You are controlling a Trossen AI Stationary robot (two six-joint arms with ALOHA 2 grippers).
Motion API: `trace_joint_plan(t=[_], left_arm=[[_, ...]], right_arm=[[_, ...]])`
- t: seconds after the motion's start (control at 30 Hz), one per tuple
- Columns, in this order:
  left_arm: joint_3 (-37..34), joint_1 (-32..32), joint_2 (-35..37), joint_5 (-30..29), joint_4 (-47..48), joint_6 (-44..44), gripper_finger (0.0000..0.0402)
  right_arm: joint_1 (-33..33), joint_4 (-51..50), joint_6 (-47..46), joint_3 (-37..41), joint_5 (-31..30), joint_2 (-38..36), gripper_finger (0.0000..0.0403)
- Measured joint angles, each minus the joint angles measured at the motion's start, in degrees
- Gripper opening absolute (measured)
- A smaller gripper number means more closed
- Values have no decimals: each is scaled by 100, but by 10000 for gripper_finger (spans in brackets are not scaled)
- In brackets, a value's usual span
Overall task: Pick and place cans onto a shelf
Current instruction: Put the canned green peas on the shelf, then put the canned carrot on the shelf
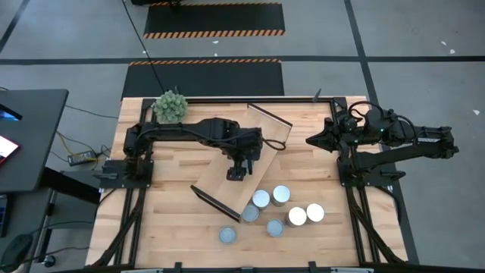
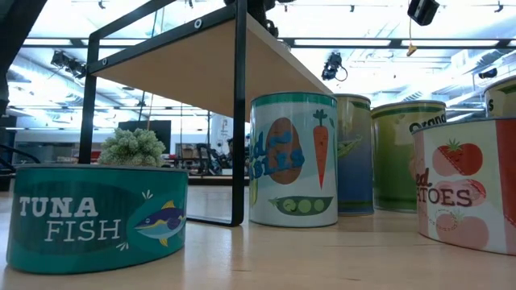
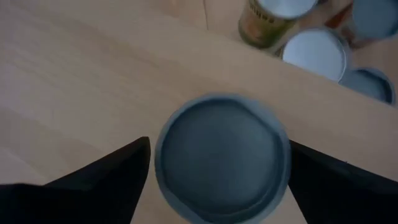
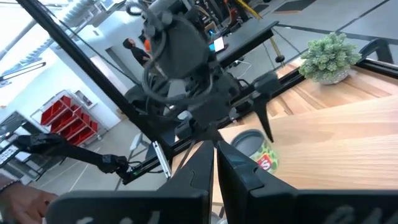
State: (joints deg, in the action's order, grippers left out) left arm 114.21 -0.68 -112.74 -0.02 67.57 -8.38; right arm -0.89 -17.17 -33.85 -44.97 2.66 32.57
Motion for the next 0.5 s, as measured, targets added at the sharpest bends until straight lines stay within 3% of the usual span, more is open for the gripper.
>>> trace_joint_plan(t=[0.27,0.5], left_arm=[[542,-20,-1,6,-13,216,358],[676,-204,-7,449,-882,913,358]], right_arm=[[0,0,0,0,6,-2,27],[0,-70,85,-28,-26,-214,27]])
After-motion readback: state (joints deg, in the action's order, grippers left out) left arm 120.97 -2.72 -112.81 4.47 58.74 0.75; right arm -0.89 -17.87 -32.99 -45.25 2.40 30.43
